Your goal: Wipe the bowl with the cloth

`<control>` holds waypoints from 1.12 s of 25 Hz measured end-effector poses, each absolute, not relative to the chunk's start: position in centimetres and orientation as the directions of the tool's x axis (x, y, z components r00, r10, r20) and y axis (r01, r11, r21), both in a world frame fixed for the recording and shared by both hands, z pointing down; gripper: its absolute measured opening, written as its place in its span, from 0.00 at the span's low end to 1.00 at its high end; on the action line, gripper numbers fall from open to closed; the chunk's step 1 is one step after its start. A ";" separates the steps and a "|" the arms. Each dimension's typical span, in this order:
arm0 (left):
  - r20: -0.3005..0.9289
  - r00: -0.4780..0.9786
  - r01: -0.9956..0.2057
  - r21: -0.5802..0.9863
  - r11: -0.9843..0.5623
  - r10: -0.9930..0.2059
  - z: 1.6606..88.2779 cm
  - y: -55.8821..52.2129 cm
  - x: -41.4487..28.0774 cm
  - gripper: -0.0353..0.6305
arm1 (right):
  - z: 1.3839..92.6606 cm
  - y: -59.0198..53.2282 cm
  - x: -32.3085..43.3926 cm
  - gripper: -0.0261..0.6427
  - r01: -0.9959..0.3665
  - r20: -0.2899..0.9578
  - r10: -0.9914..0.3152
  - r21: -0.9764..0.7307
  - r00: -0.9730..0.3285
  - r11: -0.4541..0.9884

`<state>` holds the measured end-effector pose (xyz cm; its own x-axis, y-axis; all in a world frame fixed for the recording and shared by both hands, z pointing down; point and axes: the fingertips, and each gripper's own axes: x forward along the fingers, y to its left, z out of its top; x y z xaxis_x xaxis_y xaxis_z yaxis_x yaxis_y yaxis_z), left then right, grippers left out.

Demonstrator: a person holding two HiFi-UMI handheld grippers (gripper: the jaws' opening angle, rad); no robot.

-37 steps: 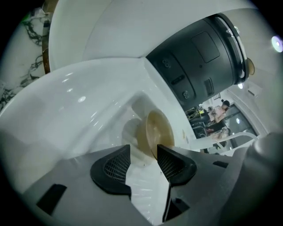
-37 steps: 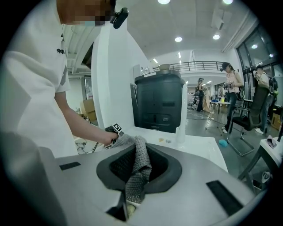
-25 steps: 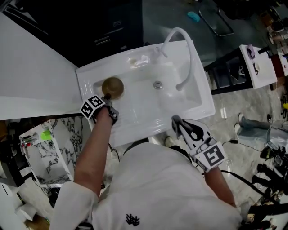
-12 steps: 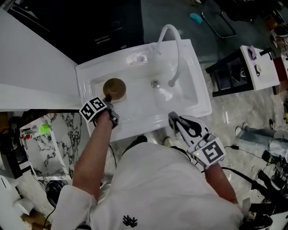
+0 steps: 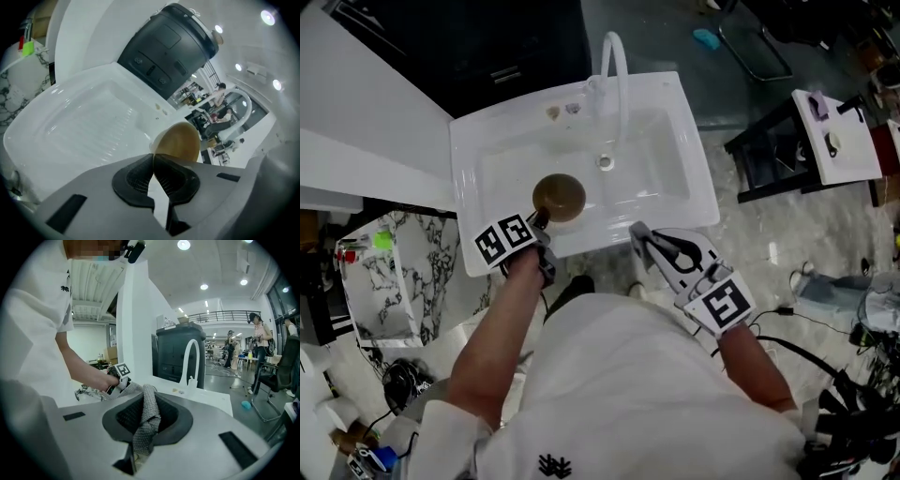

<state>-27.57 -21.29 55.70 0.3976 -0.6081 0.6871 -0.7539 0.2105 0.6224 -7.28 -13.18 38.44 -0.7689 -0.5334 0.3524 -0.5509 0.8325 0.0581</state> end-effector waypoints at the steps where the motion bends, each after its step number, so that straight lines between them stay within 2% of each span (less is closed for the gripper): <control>1: 0.690 0.399 -0.763 0.615 0.199 -0.604 55.2 -20.4 -26.5 0.08 | 38.5 -12.7 -7.0 0.09 -0.541 0.354 -0.526 0.065 -0.773 0.839; 11: 0.665 0.463 -0.767 0.632 0.112 -0.585 51.4 -12.9 -15.6 0.08 | 40.0 -8.9 -4.4 0.09 -0.501 0.364 -0.491 0.074 -0.791 0.862; 22: 0.681 0.448 -0.832 0.554 0.008 -0.580 49.3 -9.1 -9.1 0.08 | 45.3 -7.6 -2.0 0.09 -0.406 0.577 -0.530 0.342 -0.621 0.847; 28: 0.695 0.442 -0.863 0.502 -0.057 -0.567 48.7 -8.2 -7.5 0.08 | 47.5 -6.0 -1.9 0.09 -0.339 0.664 -0.509 0.379 -0.548 0.861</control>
